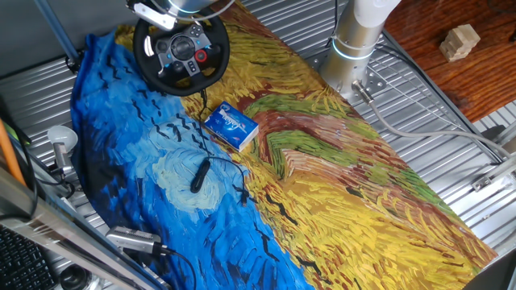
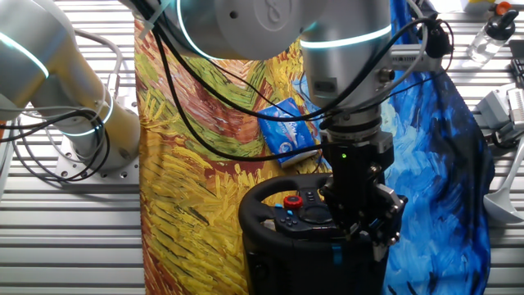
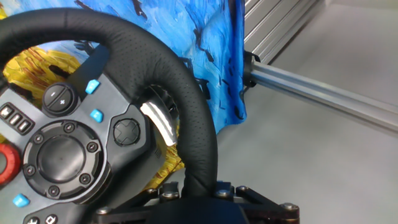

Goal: Rotate the steering wheel 90 degrees counterclockwise

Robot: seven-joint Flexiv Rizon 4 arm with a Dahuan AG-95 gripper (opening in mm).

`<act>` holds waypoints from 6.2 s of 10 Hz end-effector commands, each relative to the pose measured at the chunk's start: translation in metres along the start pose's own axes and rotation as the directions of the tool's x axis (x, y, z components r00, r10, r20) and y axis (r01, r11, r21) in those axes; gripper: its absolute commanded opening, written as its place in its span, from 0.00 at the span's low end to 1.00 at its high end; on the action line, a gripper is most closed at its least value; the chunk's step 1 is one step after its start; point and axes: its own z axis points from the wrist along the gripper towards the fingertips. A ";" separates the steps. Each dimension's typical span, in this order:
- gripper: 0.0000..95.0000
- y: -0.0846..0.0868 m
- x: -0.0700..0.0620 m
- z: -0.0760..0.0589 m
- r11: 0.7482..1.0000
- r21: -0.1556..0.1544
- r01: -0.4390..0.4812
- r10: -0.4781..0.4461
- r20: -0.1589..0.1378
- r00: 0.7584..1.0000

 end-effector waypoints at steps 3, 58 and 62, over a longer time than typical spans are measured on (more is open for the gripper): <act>0.00 0.002 -0.001 0.001 1.000 -0.002 0.021 -0.021 -0.005 1.000; 0.00 0.011 -0.050 0.000 0.991 -0.002 0.133 -0.133 0.012 0.991; 0.00 0.009 -0.047 0.001 0.990 -0.001 0.138 -0.138 0.013 0.990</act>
